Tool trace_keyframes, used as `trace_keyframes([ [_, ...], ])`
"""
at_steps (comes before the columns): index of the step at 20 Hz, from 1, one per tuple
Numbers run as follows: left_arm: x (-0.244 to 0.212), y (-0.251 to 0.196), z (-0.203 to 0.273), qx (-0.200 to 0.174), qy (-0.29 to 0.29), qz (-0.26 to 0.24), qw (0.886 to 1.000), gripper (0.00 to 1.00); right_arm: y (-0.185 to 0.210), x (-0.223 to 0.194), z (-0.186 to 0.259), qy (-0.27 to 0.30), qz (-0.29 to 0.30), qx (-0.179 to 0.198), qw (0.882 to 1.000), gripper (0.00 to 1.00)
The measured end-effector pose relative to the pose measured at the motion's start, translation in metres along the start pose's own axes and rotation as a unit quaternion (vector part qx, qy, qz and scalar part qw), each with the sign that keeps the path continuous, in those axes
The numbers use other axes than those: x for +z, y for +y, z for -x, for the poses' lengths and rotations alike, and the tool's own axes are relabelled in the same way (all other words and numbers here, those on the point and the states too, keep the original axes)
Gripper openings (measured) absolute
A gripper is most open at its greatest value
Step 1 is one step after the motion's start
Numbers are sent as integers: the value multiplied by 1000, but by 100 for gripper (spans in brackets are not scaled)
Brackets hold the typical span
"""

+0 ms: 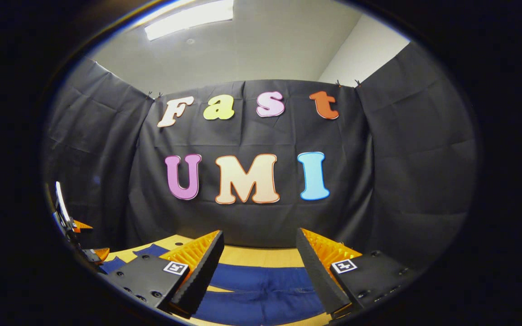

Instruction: Grasp the waist and the cuffs of the jeans and fold them to make the two legs overlap; first hold the waist and fold one-third of the jeans toward the cuffs, then hold the cuffs and fold the remaining one-third in the same direction to finish folding.

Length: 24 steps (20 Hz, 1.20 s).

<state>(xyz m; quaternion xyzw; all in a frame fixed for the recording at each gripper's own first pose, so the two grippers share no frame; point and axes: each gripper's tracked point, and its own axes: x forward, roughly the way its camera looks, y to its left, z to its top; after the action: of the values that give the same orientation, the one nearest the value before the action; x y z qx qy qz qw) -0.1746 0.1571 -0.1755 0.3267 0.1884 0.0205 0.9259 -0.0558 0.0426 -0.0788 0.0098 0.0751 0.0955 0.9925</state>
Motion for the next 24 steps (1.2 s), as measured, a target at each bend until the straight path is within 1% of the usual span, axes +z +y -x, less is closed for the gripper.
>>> trace_keyframes([
  [1,-14,-10,4,-12,13,-27,999,95,0,-4,1,7,3,5,1000,98],
  [3,-33,-22,9,-29,24,-74,997,95,-1,-8,-1,13,12,5,1000,98],
  [4,-45,-26,6,-37,32,-96,994,95,-2,-8,-2,13,14,3,1000,100],
  [6,-66,-33,5,-57,49,-135,988,95,2,-8,-6,11,12,7,1000,99],
  [7,-75,-36,6,-67,55,-154,984,95,4,-11,-9,13,16,9,1000,100],
  [8,-85,-39,8,-77,60,-178,979,95,3,-18,-11,21,21,7,1000,98],
  [9,-91,-43,7,-87,64,-204,973,95,2,-23,-12,30,24,5,999,100],
  [11,-99,-57,8,-114,62,-241,962,95,3,-27,-12,32,23,4,999,100],
  [12,-105,-67,8,-128,61,-251,957,95,2,-29,-13,34,24,2,999,98],
  [13,-108,-74,8,-139,61,-260,954,95,1,-32,-13,38,27,0,999,100],
  [16,-118,-97,8,-165,66,-267,947,95,-6,-39,-15,45,27,-2,999,99],
  [18,-126,-108,7,-177,77,-271,943,95,-10,-40,-15,47,25,-4,999,99],
  [19,-129,-113,6,-180,84,-275,941,100,-13,-41,-16,47,25,-5,999,99],
  [20,-132,-116,6,-184,92,-278,938,95,-16,-43,-17,48,24,-6,999,99],
  [24,-135,-129,-4,-200,104,-286,931,95,-27,-51,-17,56,20,-14,998,99],
])
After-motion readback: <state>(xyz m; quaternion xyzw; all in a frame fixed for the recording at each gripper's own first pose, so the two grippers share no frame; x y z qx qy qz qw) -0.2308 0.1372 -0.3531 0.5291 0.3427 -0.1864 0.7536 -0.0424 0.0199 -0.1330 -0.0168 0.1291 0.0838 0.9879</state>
